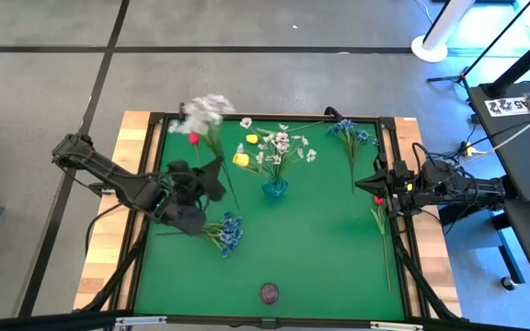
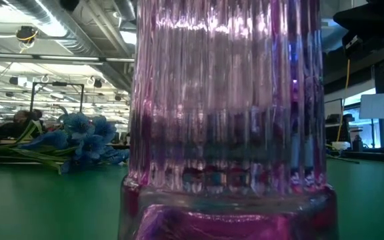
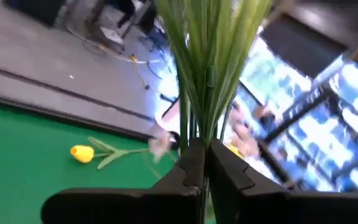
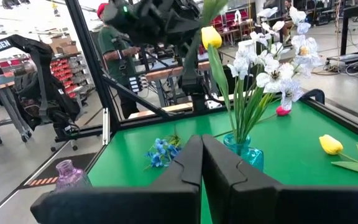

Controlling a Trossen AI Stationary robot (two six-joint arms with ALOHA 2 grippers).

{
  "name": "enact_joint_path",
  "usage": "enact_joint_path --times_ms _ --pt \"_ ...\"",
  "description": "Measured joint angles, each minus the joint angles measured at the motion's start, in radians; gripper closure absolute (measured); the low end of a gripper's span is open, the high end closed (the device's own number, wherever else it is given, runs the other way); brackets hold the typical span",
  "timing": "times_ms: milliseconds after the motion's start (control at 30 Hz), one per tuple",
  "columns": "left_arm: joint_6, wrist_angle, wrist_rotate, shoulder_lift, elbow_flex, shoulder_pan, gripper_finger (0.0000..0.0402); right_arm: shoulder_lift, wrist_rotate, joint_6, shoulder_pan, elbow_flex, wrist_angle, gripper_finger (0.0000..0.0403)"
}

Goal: Sort flowers into vase by color
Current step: Put the white flowers into the blue vase

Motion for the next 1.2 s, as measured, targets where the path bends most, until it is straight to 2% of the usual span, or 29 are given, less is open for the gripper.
enact_joint_path --times_ms 100,167,233,333,433,533,600,867,1033,1200 --pt "0.493 0.367 0.132 0.000 0.000 0.000 0.0397 0.000 0.000 0.000 0.000 0.000 0.000 0.0395" --pt "0.827 0.621 0.276 0.000 0.000 0.004 0.0397 0.000 0.000 0.000 0.000 0.000 0.001 0.0395" --pt "1.080 0.826 0.411 0.000 0.000 0.007 0.0397 0.000 0.000 0.000 0.000 0.000 0.000 0.0395" --pt "1.315 1.004 0.532 0.000 0.000 0.007 0.0397 0.000 0.000 0.000 0.000 0.000 0.000 0.0395" --pt "1.472 1.093 0.626 0.000 0.000 0.011 0.0397 0.000 0.000 0.000 0.000 0.000 0.000 0.0395" --pt "1.580 1.072 0.743 0.000 0.000 0.043 0.0397 0.000 0.000 0.000 0.000 0.000 0.000 0.0395" --pt "1.638 1.053 0.785 0.010 0.000 0.076 0.0397 0.000 0.000 0.000 0.000 0.000 0.001 0.0395" --pt "1.684 1.042 0.763 0.047 0.000 0.205 0.0397 0.000 0.000 0.000 0.000 0.000 0.001 0.0395" --pt "1.679 1.047 0.863 0.045 0.000 0.221 0.0397 0.000 0.001 -0.010 0.000 0.000 0.002 0.0395" --pt "1.672 1.050 0.877 0.106 0.000 0.222 0.0397 0.000 0.071 -0.136 0.000 0.000 0.003 0.0395"
